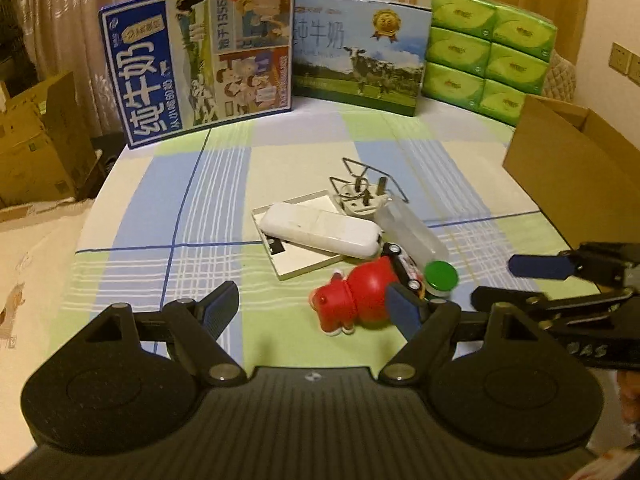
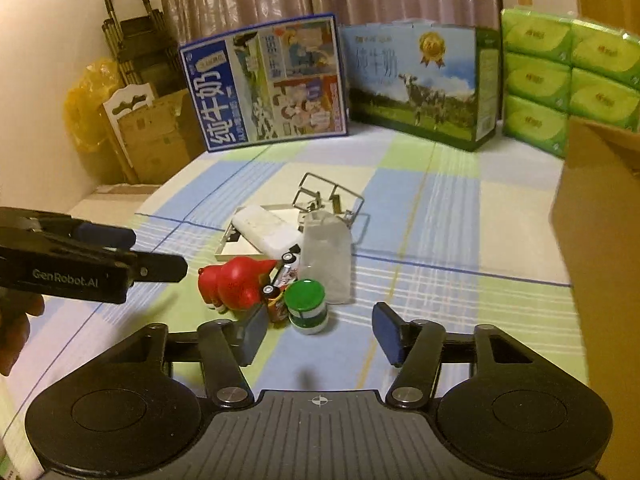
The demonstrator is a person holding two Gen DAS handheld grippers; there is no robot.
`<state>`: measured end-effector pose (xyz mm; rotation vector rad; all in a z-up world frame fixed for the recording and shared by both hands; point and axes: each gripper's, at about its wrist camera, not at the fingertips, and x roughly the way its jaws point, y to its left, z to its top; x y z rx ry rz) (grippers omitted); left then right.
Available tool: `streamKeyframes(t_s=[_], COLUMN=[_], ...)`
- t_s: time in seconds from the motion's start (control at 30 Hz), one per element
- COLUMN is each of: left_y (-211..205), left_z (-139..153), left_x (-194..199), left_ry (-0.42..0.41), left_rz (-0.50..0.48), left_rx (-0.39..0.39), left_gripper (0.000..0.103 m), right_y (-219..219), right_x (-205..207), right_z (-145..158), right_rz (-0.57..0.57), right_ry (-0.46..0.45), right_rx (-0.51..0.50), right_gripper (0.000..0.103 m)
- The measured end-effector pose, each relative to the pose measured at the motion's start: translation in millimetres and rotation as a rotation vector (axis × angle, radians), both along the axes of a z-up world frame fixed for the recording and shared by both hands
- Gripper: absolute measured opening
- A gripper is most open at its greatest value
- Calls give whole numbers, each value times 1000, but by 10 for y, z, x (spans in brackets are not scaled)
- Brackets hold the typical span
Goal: Organize rigid objects
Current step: 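Grasp the green-capped jar with the right tool while the left tool grasps the red toy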
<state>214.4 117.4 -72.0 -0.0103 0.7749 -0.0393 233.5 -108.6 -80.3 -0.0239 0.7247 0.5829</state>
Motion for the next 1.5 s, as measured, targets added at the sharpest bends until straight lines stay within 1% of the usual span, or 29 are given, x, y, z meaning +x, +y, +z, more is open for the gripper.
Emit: streamKeyframes(t_s=[0.07, 0.17, 0.23, 0.4, 0.57, 0.6, 0.67, 0.73, 0.83, 0.93, 1.0, 1.1, 1.23, 1.3, 1.37, 1.5], left_y=[17, -3, 4, 86, 89, 82, 53, 22, -51, -107, -121, -117, -114, -134, -175, -201], left_z=[-39, -87, -108, -174, -196, -198, -211, -228, -268, -334, -367, -366, -336, -353, -388, -408], left_x=[40, 62, 64, 72, 78, 82, 98, 124, 180, 229, 256, 276, 325, 362, 388, 402], left_ry=[18, 33, 39, 62, 64, 60, 59, 65, 65, 77, 87, 81, 49, 57, 75, 43], left_rz=[11, -2, -9, 9, -1, -5, -10, -19, -38, -47, -45, -21, 26, 36, 27, 26], left_rx=[-4, 26, 27, -11, -24, -24, -24, -43, -69, -64, -77, -116, -133, -133, -125, -106], left_gripper=[77, 77, 77, 77, 77, 77, 77, 77, 77, 77, 77, 76, 76, 76, 76, 78], right_y=[102, 234, 261, 323, 378, 382, 370, 345, 291, 134, 35, -75, -153, -119, -75, -84], right_x=[59, 117, 172, 236, 283, 287, 277, 262, 230, 205, 162, 174, 316, 331, 315, 314], right_z=[-49, -145, -206, -323, -367, -373, -360, -313, -193, -55, -1, -12, -62, -57, -52, -53], right_rz=[18, 32, 29, 40, 53, 55, 36, 29, 26, -6, -11, -39, -85, -82, -68, -67], right_ry=[-11, -42, -29, -28, -34, -34, -38, -38, -38, 16, 29, 40, 114, 97, 79, 101], right_rx=[-29, -95, -100, -112, -104, -106, -110, -105, -134, -126, -129, -132, -63, -73, -91, -71], right_gripper=[49, 47, 44, 37, 32, 26, 26, 26, 26, 26, 26, 26, 26, 26, 26, 26])
